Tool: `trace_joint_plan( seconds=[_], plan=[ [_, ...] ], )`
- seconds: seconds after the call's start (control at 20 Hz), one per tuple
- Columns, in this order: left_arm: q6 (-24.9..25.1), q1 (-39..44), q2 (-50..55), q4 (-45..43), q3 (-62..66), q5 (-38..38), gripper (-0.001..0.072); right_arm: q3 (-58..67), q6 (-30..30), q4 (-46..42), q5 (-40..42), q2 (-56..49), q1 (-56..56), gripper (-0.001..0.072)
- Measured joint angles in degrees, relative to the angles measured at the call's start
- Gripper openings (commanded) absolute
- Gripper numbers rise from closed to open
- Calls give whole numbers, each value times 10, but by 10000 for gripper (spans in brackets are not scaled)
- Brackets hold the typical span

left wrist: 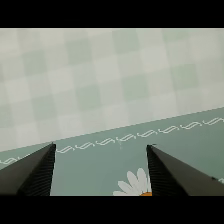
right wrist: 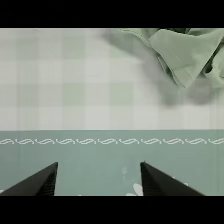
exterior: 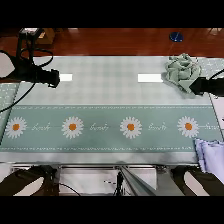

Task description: Fold the shirts.

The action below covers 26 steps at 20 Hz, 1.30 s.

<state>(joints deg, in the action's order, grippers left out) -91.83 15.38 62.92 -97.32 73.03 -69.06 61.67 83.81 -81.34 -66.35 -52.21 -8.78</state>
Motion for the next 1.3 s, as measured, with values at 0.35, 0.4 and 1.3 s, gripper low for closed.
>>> trace_joint_plan(
  seconds=[0.35, 0.4, 1.3],
  plan=[
    [0, 0, 0, 0, 0, 0, 660, 0, 0, 0, 0, 0, 0, 580],
    [0, 0, 0, 0, 0, 0, 660, 0, 0, 0, 0, 0, 0, 580],
    [0, 0, 6, 1, 0, 182, 659, 0, 0, 32, 171, 0, 0, 557]
  ],
)
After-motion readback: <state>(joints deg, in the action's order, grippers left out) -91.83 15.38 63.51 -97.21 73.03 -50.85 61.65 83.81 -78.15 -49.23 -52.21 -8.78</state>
